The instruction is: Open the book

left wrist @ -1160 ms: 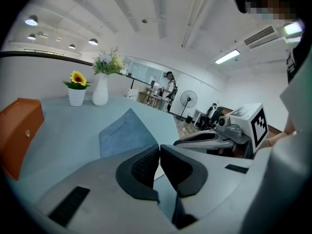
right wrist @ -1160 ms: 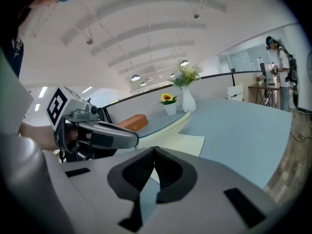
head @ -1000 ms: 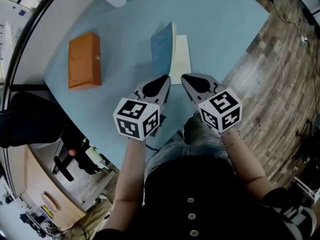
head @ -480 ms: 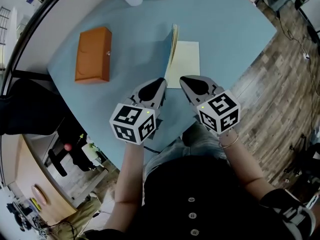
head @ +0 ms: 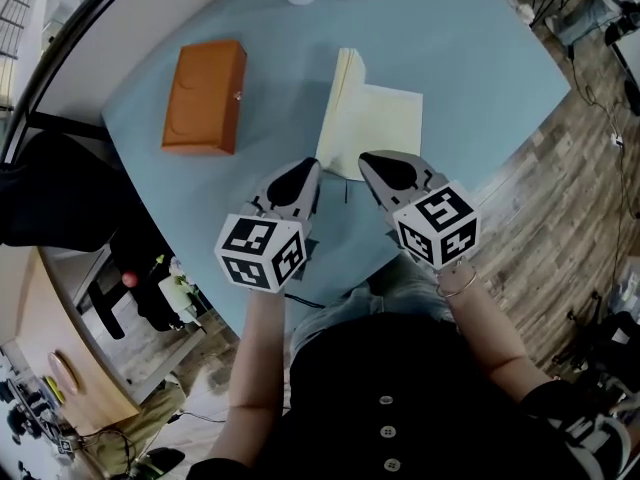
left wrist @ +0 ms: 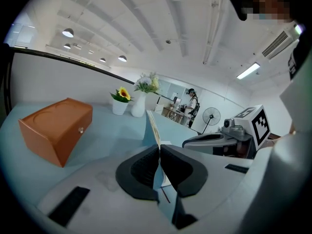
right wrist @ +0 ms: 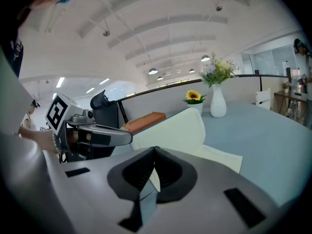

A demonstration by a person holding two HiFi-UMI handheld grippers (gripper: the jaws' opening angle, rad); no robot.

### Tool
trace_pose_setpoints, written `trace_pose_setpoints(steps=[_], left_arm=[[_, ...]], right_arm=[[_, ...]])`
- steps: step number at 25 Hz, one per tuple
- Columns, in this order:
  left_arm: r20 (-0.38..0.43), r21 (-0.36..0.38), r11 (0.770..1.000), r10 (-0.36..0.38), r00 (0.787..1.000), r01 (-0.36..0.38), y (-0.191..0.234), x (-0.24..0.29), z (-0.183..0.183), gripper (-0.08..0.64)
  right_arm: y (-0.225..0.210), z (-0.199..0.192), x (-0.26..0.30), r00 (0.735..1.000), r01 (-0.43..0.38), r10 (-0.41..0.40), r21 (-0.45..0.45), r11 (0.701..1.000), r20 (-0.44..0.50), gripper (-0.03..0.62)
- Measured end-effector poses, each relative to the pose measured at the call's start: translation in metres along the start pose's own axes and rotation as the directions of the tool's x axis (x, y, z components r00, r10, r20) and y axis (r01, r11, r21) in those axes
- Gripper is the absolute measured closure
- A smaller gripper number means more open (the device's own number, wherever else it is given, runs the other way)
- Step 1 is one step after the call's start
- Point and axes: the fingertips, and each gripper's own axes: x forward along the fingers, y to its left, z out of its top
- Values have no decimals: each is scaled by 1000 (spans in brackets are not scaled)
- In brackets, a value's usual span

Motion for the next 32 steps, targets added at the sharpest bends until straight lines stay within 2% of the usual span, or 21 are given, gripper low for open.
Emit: trace_pose_setpoints(steps=[16,24,32], left_arm=[[-28,-79,991,109,994,-111,55,-11,-23,538],[-92,-117,977,170,981,-180,79,-10,-44,538],[-180,-98,963,231,956,-251,98,-4,-63,538]], right_arm=[[16,0,51,994,-89,87,-26,996,-68,591],[25,-12,78,985,-138,136,-13,990,-111,591],[29,-26,101,973,-172,171,6,985,-153,591]])
